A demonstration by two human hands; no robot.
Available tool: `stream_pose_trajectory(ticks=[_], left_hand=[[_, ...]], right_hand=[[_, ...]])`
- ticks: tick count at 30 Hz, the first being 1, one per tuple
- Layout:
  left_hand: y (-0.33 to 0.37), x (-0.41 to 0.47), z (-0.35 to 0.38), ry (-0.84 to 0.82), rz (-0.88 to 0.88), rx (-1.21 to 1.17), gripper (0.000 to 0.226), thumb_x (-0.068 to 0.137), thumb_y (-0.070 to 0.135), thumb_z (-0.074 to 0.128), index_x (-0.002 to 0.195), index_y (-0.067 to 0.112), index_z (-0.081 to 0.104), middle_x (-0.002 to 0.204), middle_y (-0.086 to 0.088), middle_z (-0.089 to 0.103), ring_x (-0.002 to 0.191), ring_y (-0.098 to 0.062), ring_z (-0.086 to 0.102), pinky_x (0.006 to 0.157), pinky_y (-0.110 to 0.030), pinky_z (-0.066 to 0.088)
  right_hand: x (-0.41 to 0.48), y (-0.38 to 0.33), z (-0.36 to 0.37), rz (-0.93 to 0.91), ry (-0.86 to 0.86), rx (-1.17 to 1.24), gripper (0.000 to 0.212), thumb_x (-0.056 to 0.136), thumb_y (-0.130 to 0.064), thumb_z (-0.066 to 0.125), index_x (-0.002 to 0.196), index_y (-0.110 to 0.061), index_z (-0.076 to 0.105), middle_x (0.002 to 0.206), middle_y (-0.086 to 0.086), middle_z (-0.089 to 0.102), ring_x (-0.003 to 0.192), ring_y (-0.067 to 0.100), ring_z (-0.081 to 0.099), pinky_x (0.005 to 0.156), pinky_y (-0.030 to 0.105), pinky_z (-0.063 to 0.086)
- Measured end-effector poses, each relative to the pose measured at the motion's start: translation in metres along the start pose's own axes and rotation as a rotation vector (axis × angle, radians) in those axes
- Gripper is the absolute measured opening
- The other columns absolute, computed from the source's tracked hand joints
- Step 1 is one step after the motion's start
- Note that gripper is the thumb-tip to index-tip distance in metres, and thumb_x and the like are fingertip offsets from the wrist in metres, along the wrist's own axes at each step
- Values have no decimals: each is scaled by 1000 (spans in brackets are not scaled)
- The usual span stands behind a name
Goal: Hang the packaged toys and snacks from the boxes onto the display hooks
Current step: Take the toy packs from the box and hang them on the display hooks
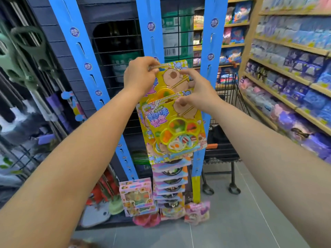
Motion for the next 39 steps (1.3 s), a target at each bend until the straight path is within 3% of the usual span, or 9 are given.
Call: stream_pose_trajectory(ticks=[4,9,13,16,23,26,29,33,39], left_hand=[[-5,0,1,-9,-22,-90,19,85,18,60,102,26,57,99,1,64,95,-23,60,86,-43,50],[-5,-7,1,-50,124,26,19,89,20,59,107,14,59,115,-5,65,108,-26,58,92,-41,48],[-10,-17,0,44,220,122,21,86,18,64,103,8,65,107,-12,57,90,-22,56,75,-33,46],[-15,-21,-5,58,225,154,21,85,20,65,102,10,70,98,-12,60,88,-23,55,70,-30,41],[-12,-17,-39,183,182,102,27,90,28,49,99,14,71,91,-4,72,90,-26,61,84,-41,48],[-2,-15,-47,215,204,40,28,91,28,47,100,13,70,92,-3,72,90,-26,60,86,-42,46],[10,-9,-47,186,215,-19,33,93,26,43,114,12,64,111,-4,68,104,-23,59,94,-44,44],[19,6,-36,42,181,-142,41,94,13,42,135,9,45,128,-6,55,110,-17,53,101,-35,42],[17,24,-37,-11,86,-193,50,86,1,42,134,13,39,104,7,51,111,-19,53,105,-51,35]], right_hand=[[5,2,6,-17,-12,-2,83,69,-22,82,137,-39,38,132,2,50,113,15,49,95,45,48],[11,-2,13,-19,-45,-55,89,68,-25,83,142,-37,34,128,0,54,115,20,51,96,48,46],[13,-3,17,-3,-69,-107,86,68,-30,82,140,-37,36,110,0,51,108,22,53,95,49,46],[12,-2,20,5,-82,-116,73,72,-29,80,134,-35,43,118,2,54,112,22,52,96,49,46],[12,-7,8,-12,-49,-92,37,78,-27,75,105,-29,50,123,-1,54,113,19,52,95,48,45],[17,-21,-3,-48,0,-75,27,82,-22,70,84,-29,44,101,-8,55,100,17,56,94,49,46],[29,-34,-18,-75,88,-30,34,86,-15,62,69,-30,37,72,-14,51,73,7,60,88,50,48],[43,-62,-39,-121,203,8,36,86,-14,62,67,-30,35,70,-16,45,61,-6,51,77,36,46],[65,-99,-54,-191,277,-106,30,80,-20,66,72,-30,38,75,-16,43,84,14,46,78,38,45]])
Point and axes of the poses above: each hand's wrist, its own x-axis towards the middle knuckle, its own z-axis out of the palm, y = z × x, the point moved 9 cm from there along x, towards the middle knuckle
